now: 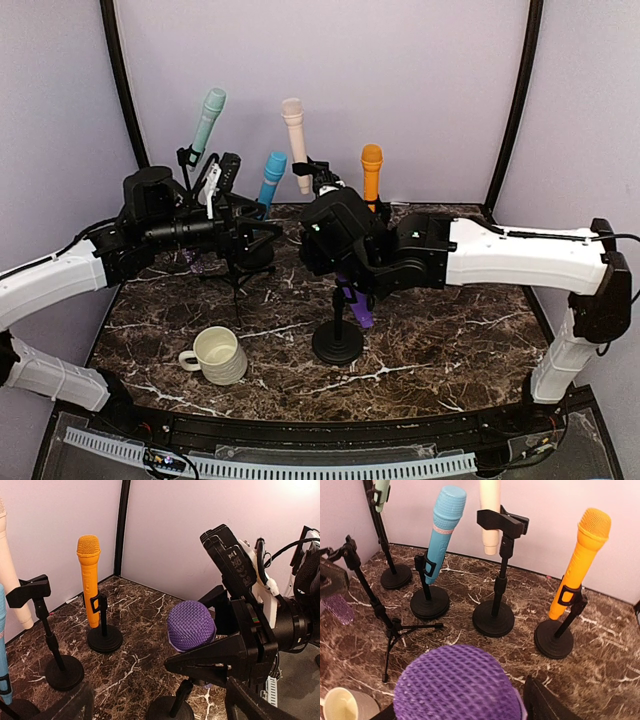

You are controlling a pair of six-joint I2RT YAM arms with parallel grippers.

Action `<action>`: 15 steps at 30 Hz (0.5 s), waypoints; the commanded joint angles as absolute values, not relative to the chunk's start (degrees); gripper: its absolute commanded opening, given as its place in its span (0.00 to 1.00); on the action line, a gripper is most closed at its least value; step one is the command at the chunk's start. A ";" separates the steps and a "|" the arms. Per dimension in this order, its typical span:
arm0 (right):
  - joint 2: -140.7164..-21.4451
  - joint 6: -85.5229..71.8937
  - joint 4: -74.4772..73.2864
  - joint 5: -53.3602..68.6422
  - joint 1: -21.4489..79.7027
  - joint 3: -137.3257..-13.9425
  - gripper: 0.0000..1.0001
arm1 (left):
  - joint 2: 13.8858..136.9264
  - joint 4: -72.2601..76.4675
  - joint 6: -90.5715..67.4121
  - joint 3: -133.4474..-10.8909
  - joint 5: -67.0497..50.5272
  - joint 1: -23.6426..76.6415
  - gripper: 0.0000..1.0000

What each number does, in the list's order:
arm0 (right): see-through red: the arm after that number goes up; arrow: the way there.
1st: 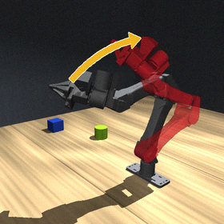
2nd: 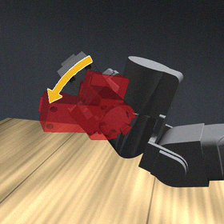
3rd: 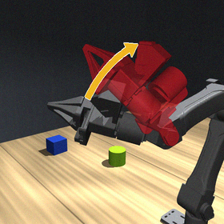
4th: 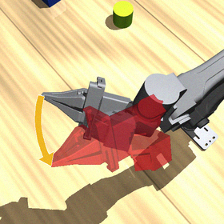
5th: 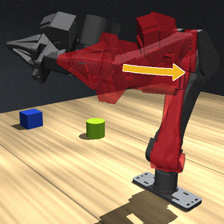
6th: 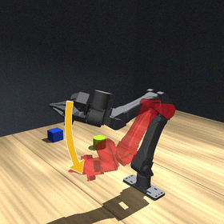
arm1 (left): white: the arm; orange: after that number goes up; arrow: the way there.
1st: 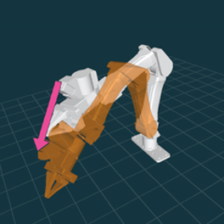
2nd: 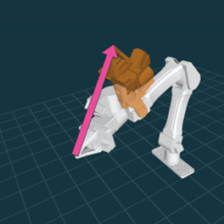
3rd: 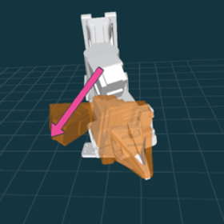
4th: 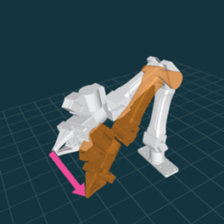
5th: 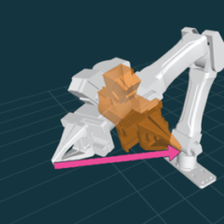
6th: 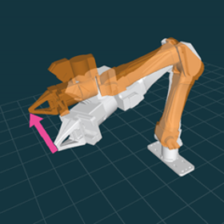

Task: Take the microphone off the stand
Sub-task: Hold the microphone stand with the microphone at the center of the board.

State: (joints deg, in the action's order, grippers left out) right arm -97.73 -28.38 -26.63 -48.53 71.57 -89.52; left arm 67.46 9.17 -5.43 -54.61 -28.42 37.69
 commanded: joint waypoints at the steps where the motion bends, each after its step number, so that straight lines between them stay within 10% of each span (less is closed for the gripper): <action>1: -98.74 -24.77 -24.13 -49.99 71.46 -91.55 0.55 | 67.15 8.63 -4.98 -55.84 -28.86 37.94 0.93; 6: -96.07 -19.39 -17.45 -48.65 71.22 -87.60 0.34 | 67.42 9.53 -3.21 -55.18 -32.20 37.89 0.92; 15: -84.05 -7.18 4.80 -31.11 65.69 -70.89 0.29 | 71.60 9.35 1.69 -56.06 -40.59 42.29 0.87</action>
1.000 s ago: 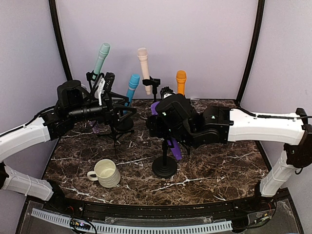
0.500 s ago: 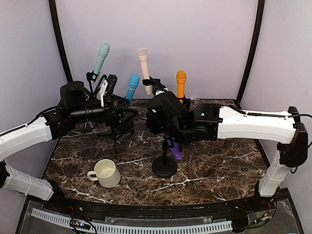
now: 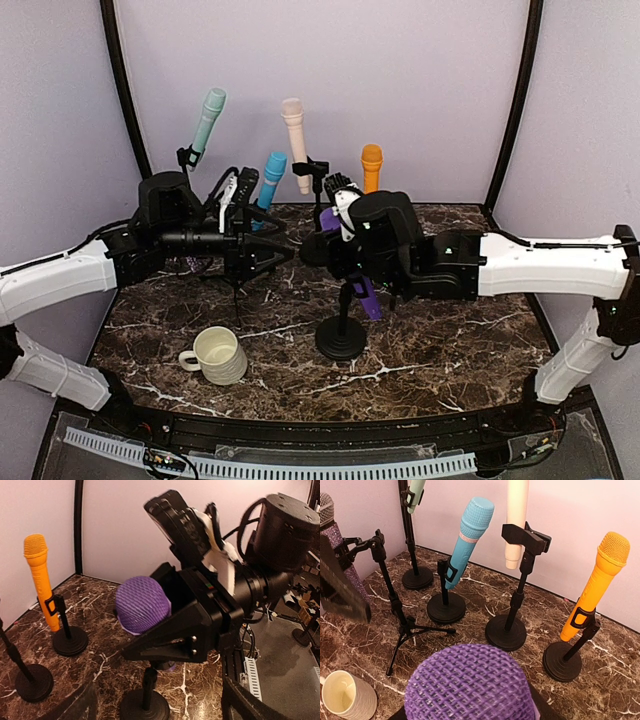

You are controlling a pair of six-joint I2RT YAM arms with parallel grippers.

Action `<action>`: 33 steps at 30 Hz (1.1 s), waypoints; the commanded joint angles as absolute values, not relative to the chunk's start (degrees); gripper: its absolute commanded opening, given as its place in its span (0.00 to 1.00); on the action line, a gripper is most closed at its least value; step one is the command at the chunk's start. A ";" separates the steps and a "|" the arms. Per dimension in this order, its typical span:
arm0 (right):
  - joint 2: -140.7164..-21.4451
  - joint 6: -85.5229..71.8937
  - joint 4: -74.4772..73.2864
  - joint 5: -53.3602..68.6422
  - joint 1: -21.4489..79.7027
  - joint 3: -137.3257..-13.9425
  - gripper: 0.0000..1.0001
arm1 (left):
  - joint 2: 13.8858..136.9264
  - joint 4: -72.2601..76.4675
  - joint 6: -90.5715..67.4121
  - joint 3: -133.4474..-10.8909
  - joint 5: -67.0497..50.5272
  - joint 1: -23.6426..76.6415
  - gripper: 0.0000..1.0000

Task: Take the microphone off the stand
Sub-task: Hold the microphone stand with the microphone at the center of the board.

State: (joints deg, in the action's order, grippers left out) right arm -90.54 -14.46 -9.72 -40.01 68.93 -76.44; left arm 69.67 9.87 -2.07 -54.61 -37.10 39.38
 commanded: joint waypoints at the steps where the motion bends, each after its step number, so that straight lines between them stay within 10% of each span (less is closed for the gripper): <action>1: -82.77 -6.35 6.75 -28.07 64.65 -69.03 0.29 | 71.97 9.03 2.27 -56.66 -39.59 43.69 0.87; 15: -76.03 -5.42 16.54 1.75 54.23 -59.13 0.28 | 79.85 29.10 -0.38 -45.34 -15.99 56.15 0.81; 33: -77.38 -7.92 18.19 4.00 53.61 -58.10 0.28 | 95.18 39.07 -0.35 -49.43 -10.40 56.43 0.61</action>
State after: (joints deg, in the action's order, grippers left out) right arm -77.52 -5.87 10.96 2.96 53.82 -57.71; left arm 94.43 34.68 -0.62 -47.05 -12.47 56.38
